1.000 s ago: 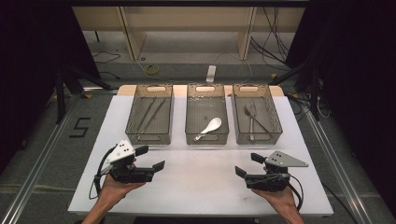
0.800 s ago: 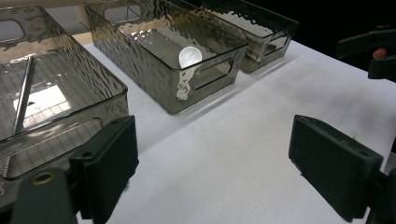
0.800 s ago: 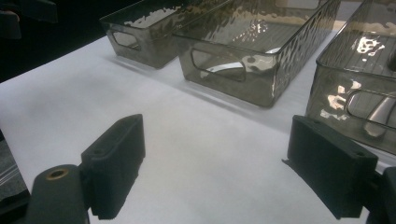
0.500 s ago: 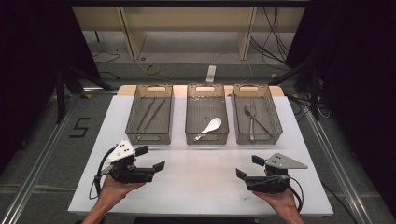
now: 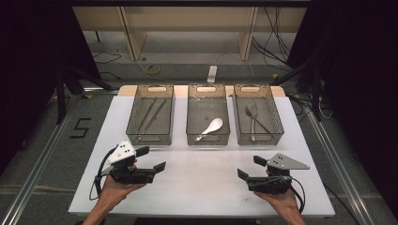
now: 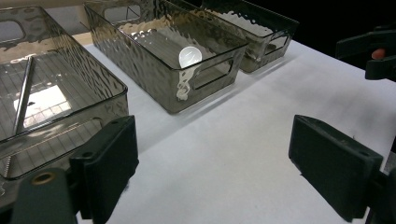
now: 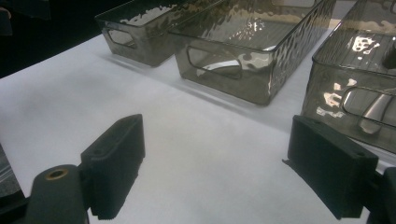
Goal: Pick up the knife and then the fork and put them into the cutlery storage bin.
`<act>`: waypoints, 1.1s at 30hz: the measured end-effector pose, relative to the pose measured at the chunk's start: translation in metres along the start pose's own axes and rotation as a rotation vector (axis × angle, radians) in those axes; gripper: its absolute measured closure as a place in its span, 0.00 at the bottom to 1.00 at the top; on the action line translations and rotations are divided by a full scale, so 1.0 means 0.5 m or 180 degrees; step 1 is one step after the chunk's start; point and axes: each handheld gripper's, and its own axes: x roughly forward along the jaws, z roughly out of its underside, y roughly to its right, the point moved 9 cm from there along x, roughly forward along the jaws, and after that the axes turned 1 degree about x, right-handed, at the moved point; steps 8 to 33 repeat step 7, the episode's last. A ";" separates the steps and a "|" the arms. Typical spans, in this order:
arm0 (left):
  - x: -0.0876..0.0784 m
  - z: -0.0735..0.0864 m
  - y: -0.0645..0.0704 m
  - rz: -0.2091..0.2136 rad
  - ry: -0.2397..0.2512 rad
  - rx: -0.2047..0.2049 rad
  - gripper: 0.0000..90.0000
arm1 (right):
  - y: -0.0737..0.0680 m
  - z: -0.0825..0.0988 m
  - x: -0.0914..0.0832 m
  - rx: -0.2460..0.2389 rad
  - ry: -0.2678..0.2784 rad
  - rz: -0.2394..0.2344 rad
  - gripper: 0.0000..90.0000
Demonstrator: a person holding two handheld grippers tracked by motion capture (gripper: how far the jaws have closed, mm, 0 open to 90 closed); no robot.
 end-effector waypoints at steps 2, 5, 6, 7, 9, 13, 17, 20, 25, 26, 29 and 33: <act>0.000 0.000 0.000 -0.0003 -0.0002 0.0001 0.17 | 0.000 0.000 0.000 -0.0001 0.0001 0.0002 0.22; 0.000 0.000 -0.001 -0.0001 -0.0004 -0.0001 0.17 | 0.000 0.000 0.000 -0.0001 0.0002 0.0006 0.22; 0.000 0.000 -0.001 -0.0002 -0.0004 -0.0002 0.17 | 0.000 -0.001 0.000 0.0001 0.0002 0.0004 0.22; 0.000 0.000 -0.001 -0.0004 -0.0005 -0.0002 0.17 | 0.000 -0.001 0.000 0.0004 0.0003 0.0005 0.22; 0.000 0.000 -0.001 -0.0004 -0.0005 -0.0002 0.17 | 0.000 -0.001 0.000 0.0004 0.0003 0.0005 0.22; 0.000 0.000 -0.001 -0.0004 -0.0005 -0.0002 0.17 | 0.000 -0.001 0.000 0.0004 0.0003 0.0005 0.22; 0.000 0.000 -0.001 -0.0004 -0.0005 -0.0002 0.17 | 0.000 -0.001 0.000 0.0004 0.0003 0.0005 0.22; 0.000 0.000 -0.001 -0.0004 -0.0005 -0.0002 0.17 | 0.000 -0.001 0.000 0.0004 0.0003 0.0005 0.22; 0.000 0.000 -0.001 -0.0004 -0.0005 -0.0002 0.17 | 0.000 -0.001 0.000 0.0004 0.0003 0.0005 0.22; 0.000 0.000 -0.001 -0.0004 -0.0005 -0.0002 0.17 | 0.000 -0.001 0.000 0.0004 0.0003 0.0005 0.22; 0.000 0.000 -0.001 -0.0004 -0.0005 -0.0002 0.17 | 0.000 -0.001 0.000 0.0004 0.0003 0.0005 0.22; 0.000 0.000 -0.001 -0.0004 -0.0005 -0.0002 0.17 | 0.000 -0.001 0.000 0.0004 0.0003 0.0005 0.22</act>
